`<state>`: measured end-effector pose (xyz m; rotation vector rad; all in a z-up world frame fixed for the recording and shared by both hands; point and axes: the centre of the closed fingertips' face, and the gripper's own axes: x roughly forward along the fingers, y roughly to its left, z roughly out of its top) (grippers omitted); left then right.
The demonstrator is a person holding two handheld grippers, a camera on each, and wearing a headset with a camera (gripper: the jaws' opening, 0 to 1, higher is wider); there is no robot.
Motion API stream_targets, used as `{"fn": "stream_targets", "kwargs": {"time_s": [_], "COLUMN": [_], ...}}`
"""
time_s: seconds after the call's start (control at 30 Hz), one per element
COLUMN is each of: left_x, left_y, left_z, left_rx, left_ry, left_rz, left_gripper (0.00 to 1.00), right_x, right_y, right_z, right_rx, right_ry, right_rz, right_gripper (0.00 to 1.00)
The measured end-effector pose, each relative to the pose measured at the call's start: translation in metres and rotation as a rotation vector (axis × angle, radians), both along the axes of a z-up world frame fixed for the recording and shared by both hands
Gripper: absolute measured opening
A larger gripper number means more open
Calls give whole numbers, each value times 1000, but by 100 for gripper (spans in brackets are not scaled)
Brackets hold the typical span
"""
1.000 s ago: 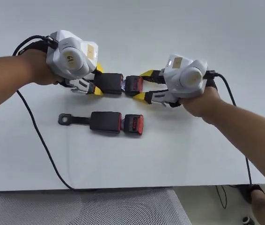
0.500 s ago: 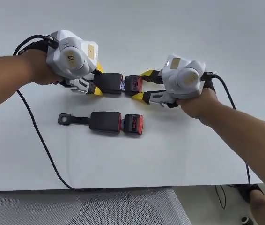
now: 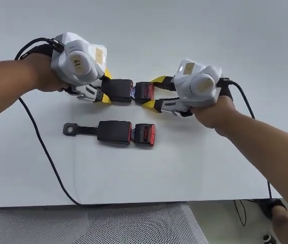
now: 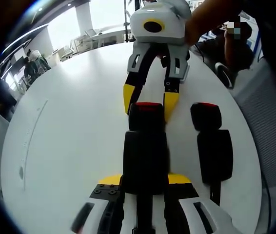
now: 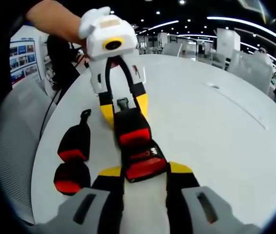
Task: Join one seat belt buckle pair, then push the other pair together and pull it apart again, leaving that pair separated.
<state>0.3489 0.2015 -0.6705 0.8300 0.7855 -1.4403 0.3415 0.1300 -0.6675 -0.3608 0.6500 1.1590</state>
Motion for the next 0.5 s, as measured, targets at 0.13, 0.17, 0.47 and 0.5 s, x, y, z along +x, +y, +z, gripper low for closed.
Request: {"fn": "stream_targets", "kwargs": {"time_s": [0.13, 0.17, 0.47, 0.5], "left_x": [0, 0, 0, -1], "left_y": [0, 0, 1, 1], "left_z": [1, 1, 1, 1], "left_rx": [-1, 0, 1, 0], "left_ry": [1, 1, 2, 2], "left_rz": [0, 1, 1, 1], "left_gripper": [32, 32, 32, 32], "right_x": [1, 1, 1, 2], "right_y": [0, 0, 2, 2], "right_z": [0, 0, 1, 1], "right_rx": [-1, -1, -10, -10], "right_ry": [-1, -1, -4, -4], "right_rz": [-9, -9, -19, -19], "right_gripper": [32, 32, 32, 32]}}
